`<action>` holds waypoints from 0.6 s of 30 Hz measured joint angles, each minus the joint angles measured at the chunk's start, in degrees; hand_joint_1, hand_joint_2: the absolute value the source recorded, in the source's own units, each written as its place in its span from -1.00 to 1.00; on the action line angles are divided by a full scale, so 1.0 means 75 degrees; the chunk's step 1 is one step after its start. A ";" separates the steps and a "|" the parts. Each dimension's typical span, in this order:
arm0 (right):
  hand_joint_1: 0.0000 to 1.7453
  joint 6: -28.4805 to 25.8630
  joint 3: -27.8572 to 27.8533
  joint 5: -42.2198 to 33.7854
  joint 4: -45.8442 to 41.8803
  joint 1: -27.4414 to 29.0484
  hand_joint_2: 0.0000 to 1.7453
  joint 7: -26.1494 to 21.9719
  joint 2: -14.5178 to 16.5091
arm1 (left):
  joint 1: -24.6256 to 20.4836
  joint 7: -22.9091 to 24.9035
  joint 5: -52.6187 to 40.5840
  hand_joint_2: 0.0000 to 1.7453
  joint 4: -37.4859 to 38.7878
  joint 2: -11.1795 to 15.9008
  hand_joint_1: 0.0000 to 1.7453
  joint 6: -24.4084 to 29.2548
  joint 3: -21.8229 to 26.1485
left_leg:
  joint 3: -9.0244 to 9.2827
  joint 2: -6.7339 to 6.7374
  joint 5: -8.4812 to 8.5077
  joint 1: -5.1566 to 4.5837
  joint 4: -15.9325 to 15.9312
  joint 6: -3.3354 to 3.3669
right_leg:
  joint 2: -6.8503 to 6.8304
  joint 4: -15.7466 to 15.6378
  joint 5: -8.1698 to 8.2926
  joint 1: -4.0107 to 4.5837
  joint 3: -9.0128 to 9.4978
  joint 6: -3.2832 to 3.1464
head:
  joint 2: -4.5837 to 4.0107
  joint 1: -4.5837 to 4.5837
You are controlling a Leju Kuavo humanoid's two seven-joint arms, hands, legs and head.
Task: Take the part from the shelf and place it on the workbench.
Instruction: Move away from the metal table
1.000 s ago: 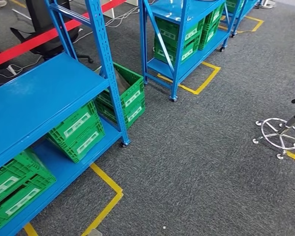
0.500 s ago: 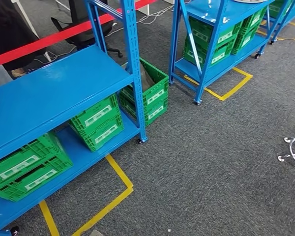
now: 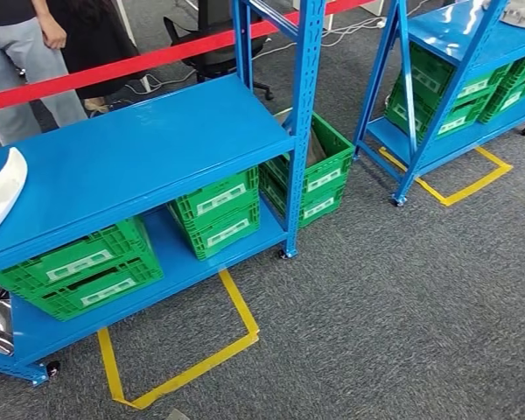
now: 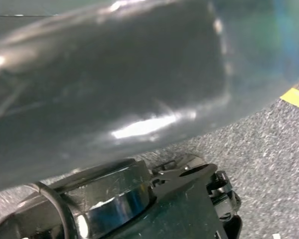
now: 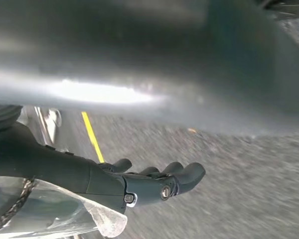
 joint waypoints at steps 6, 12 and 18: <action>-1.00 -0.0158 0.0025 0.0049 -0.0001 -0.0009 -1.00 -0.0014 -0.0004 | 0.0036 0.0004 -0.0024 -1.00 0.0000 0.0007 -1.00 0.0053 -0.0058 | -0.0243 0.0145 -0.0171 0.0014 0.0357 -0.0229 | -0.0231 -0.0181 -0.0001 0.0014 0.0142 -0.0320 | 0.0000 -0.0032; -1.00 -0.0268 0.0033 0.0078 -0.0001 0.0005 -1.00 -0.0090 -0.0007 | 0.0028 0.0003 -0.0029 -1.00 0.0000 0.0011 -1.00 0.0090 -0.0105 | -0.0994 0.0588 -0.0716 0.0004 0.1995 -0.0241 | -0.0824 -0.0186 -0.0062 0.0108 0.0167 -0.0438 | 0.0000 -0.0075; -1.00 -0.0318 0.0088 0.0093 0.0001 -0.0017 -1.00 -0.0108 0.0012 | -0.0013 0.0001 -0.0049 -1.00 0.0000 0.0028 -1.00 0.0135 -0.0120 | -0.0100 0.1138 -0.0051 -0.0225 0.0088 0.0114 | -0.1326 -0.0236 -0.0119 0.0204 0.0271 -0.0324 | 0.0000 -0.0087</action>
